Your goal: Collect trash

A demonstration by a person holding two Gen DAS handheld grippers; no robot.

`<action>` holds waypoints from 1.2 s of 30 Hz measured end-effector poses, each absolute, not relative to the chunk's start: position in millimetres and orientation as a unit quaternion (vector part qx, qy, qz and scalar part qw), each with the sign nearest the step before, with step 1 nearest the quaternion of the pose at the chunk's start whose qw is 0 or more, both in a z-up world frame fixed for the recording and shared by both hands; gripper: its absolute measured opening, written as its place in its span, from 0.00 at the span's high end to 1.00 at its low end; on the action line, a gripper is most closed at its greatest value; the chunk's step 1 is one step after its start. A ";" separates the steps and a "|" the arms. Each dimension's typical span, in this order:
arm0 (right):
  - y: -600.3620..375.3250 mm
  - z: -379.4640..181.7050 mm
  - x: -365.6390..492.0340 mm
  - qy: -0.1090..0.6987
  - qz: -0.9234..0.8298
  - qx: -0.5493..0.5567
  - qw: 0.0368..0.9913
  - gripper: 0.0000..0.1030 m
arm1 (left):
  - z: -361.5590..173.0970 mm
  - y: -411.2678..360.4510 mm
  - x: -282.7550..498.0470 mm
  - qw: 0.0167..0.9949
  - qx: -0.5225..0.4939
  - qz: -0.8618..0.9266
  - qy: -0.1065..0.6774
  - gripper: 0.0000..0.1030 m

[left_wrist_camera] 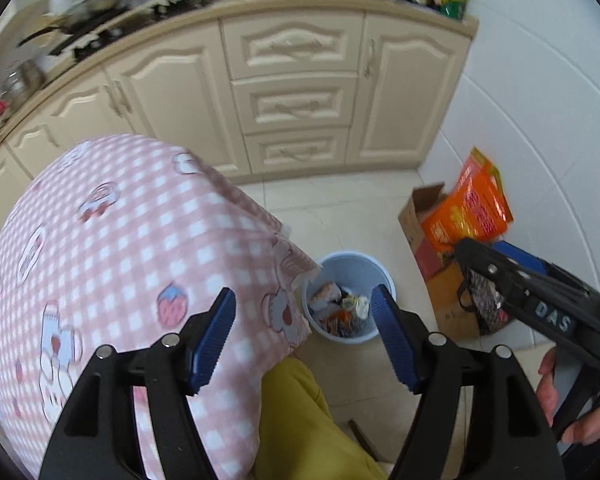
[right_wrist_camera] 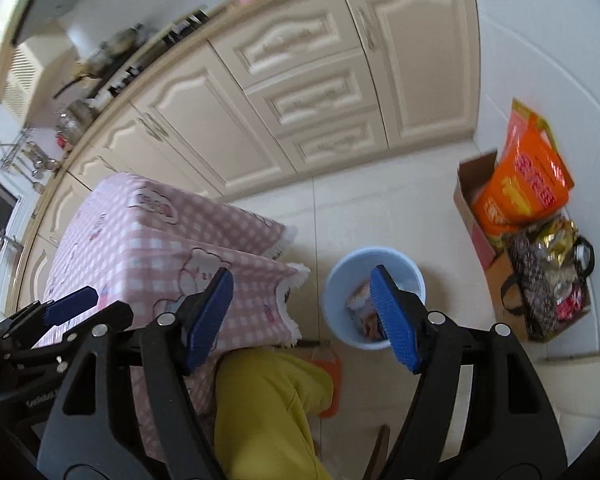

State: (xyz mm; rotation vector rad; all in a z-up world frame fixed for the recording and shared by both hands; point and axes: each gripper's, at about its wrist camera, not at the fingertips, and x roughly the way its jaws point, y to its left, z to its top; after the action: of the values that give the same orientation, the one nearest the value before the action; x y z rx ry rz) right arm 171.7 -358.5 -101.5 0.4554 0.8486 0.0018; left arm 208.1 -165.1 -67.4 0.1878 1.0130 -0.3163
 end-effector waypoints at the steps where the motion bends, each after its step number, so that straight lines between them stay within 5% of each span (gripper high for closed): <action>1: -353.1 -97.9 162.9 0.391 0.011 0.210 0.896 0.32 | -66.1 -159.6 199.2 0.866 0.078 -0.147 0.472 0.33; 13: -314.1 -72.8 90.6 0.261 0.088 0.146 0.950 0.32 | -49.8 -119.0 115.7 0.917 0.026 -0.088 0.388 0.33; 36: -269.7 -23.5 10.7 0.156 0.138 0.079 0.975 0.30 | 14.3 -83.7 6.6 0.969 0.014 -0.044 0.242 0.21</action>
State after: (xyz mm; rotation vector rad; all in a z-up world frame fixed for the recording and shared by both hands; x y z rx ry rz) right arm 10.7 -269.7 -23.5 0.1589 0.3145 0.2779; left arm 6.6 -83.7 14.3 0.0275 0.4889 -0.0886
